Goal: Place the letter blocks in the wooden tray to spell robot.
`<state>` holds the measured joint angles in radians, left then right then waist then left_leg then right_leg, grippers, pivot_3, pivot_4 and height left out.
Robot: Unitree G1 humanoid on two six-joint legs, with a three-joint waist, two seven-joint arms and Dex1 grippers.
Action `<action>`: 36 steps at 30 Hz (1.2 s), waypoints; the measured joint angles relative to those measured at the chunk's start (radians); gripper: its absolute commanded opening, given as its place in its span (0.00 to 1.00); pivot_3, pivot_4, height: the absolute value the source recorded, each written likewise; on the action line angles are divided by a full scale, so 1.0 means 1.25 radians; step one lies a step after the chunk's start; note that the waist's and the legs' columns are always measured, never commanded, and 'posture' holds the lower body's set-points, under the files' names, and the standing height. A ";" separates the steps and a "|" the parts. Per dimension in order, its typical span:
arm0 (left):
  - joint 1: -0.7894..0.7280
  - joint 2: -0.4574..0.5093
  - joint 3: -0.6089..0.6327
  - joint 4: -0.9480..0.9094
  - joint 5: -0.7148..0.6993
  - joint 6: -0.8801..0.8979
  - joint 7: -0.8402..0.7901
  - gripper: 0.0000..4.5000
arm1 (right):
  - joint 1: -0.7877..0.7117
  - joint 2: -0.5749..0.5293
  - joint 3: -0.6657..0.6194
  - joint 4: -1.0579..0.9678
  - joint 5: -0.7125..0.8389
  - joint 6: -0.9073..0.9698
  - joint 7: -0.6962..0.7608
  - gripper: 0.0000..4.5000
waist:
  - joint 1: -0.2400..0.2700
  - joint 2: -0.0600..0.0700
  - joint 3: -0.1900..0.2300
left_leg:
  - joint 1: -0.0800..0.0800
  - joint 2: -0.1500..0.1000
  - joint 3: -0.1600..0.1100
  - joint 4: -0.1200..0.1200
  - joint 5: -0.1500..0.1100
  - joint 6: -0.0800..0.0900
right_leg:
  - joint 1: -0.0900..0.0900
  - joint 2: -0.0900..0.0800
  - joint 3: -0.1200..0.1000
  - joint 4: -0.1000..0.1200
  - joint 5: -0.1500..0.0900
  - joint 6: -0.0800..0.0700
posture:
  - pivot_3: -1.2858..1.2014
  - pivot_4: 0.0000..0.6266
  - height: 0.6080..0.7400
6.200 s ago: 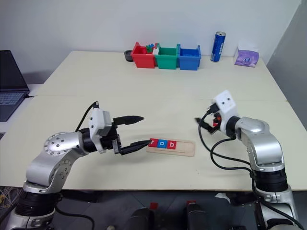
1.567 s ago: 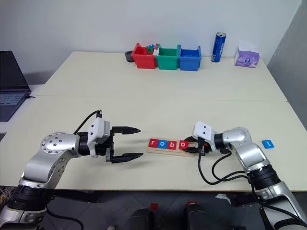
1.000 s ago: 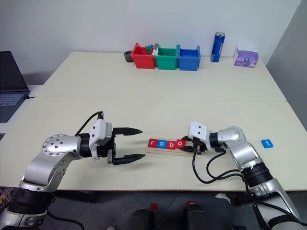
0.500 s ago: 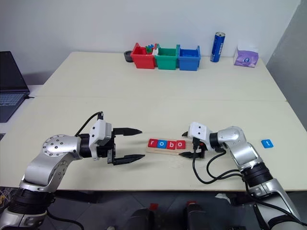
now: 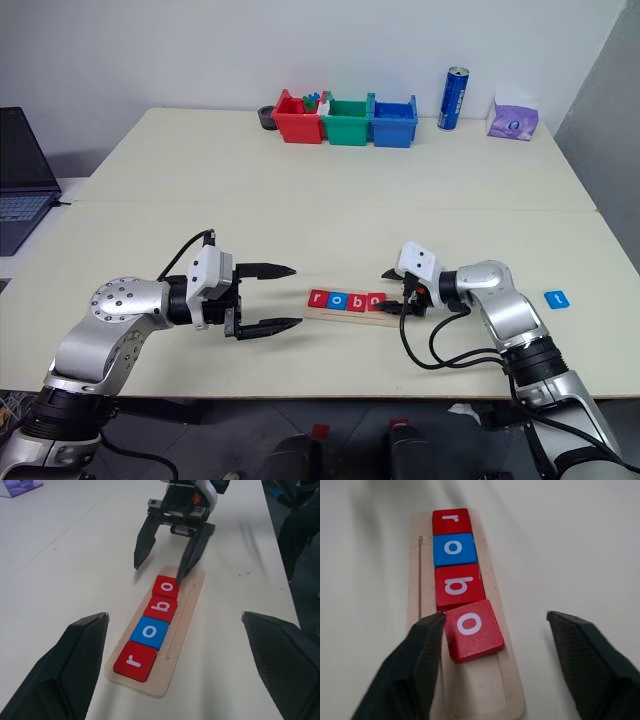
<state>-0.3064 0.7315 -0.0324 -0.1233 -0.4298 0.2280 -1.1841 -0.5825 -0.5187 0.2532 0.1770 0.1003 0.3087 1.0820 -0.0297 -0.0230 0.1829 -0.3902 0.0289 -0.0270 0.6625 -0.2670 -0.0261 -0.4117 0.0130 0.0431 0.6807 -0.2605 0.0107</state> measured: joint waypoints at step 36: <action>-0.002 0.001 0.000 0.007 0.012 -0.001 -0.005 1.00 | 0.012 -0.008 0.018 0.027 -0.031 -0.090 0.006 0.01 | 0.000 0.000 0.000 | 0.000 0.000 0.000 0.000 0.000 0.000 | 0.000 0.000 0.000 0.000 0.000 0.000 | 0.52 0.24 1.00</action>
<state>-0.3088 0.7328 -0.0320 -0.1140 -0.4151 0.2270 -1.1899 -0.5678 -0.5283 0.2753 0.2111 0.0621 0.1956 1.0892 -0.0303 -0.0230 0.1830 -0.3903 0.0290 -0.0270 0.6624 -0.2670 -0.0261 -0.4118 0.0130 0.0432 0.6807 -0.2605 0.0106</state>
